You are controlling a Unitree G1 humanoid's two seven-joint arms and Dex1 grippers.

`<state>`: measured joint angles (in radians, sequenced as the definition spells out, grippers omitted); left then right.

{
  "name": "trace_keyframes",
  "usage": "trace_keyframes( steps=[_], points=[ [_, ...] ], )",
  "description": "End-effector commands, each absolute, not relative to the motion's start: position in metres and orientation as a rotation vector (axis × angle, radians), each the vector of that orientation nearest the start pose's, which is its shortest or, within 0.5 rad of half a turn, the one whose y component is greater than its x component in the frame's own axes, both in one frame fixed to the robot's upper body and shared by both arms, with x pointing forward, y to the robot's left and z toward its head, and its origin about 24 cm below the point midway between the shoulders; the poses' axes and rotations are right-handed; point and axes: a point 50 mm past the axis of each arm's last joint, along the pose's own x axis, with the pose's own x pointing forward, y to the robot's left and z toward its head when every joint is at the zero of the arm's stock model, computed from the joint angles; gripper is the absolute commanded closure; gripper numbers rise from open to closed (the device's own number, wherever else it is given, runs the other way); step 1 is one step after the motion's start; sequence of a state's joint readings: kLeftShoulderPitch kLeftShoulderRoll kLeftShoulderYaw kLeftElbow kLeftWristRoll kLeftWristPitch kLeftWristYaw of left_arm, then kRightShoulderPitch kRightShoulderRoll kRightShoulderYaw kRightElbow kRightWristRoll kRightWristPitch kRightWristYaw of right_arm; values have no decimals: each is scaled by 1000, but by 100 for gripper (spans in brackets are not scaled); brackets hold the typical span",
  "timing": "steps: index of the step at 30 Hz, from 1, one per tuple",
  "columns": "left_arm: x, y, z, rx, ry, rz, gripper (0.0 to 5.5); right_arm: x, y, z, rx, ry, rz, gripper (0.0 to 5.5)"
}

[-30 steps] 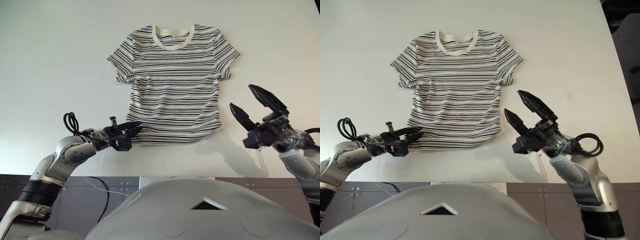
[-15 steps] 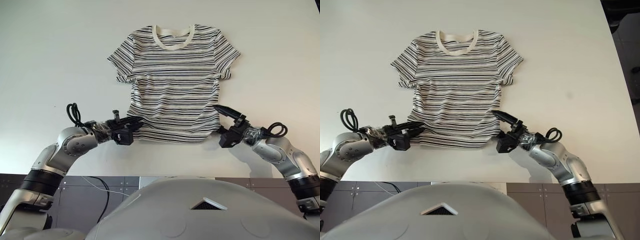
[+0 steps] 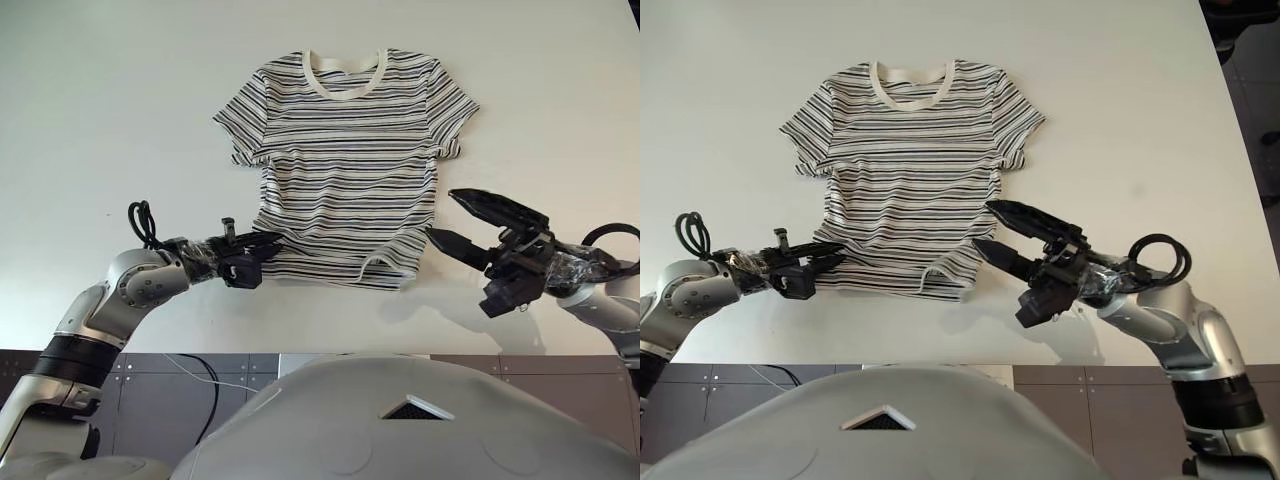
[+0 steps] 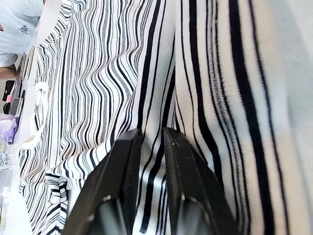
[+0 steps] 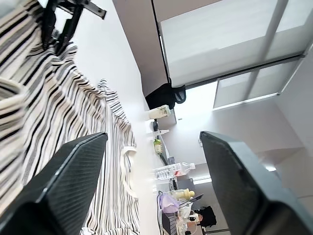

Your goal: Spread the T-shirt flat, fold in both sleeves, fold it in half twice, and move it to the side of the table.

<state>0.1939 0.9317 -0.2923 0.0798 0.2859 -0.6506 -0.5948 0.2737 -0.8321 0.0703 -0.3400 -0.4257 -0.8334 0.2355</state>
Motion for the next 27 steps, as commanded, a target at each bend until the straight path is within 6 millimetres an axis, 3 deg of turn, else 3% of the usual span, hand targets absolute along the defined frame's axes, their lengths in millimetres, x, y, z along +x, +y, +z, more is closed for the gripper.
trace_keyframes(
  steps=[1,6,9,12,16,20,22,27],
  points=[
    [148,233,6,1078,280,-1312,466,165,-169,102,-1138,-612,931,200],
    [150,225,13,1058,234,-1332,466,148,-159,55,-1058,-385,1133,200],
    [142,226,17,1046,232,-1340,466,133,-182,26,-1074,-178,1231,200],
    [134,227,18,1033,232,-1321,466,121,-204,14,-1077,-39,1310,200],
    [128,225,19,988,221,-1256,466,107,-210,15,-942,95,1379,200],
    [101,221,21,878,252,-1228,466,87,-222,31,-856,225,1476,200],
    [87,216,24,799,271,-1209,466,88,-228,36,-882,245,1490,200],
    [83,217,29,699,339,-1184,466,96,-232,41,-900,253,1480,200]
  ],
)
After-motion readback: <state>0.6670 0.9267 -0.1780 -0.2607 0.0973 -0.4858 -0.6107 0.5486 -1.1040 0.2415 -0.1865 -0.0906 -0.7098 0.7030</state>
